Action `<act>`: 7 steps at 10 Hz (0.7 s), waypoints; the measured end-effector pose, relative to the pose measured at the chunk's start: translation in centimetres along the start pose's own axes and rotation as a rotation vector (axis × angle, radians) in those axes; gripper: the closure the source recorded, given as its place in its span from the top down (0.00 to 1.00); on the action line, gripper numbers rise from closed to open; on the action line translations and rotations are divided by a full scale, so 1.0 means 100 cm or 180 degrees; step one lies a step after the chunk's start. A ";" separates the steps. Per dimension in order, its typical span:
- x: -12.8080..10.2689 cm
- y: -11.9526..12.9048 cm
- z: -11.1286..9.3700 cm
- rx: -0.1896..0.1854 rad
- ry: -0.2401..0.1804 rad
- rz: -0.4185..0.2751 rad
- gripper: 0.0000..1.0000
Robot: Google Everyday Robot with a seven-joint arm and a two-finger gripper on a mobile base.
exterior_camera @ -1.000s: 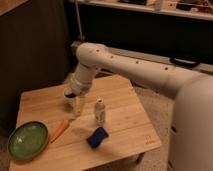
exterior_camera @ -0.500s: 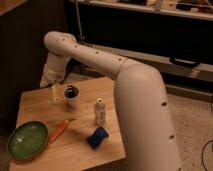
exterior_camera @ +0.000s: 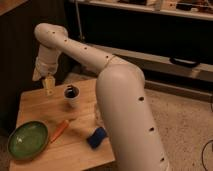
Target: Move the arm in a circular motion
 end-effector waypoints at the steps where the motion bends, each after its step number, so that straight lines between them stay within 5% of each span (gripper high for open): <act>1: -0.001 0.000 0.000 -0.0002 0.0000 -0.0003 0.80; 7: 0.001 0.000 -0.001 0.0010 -0.0002 0.0001 0.80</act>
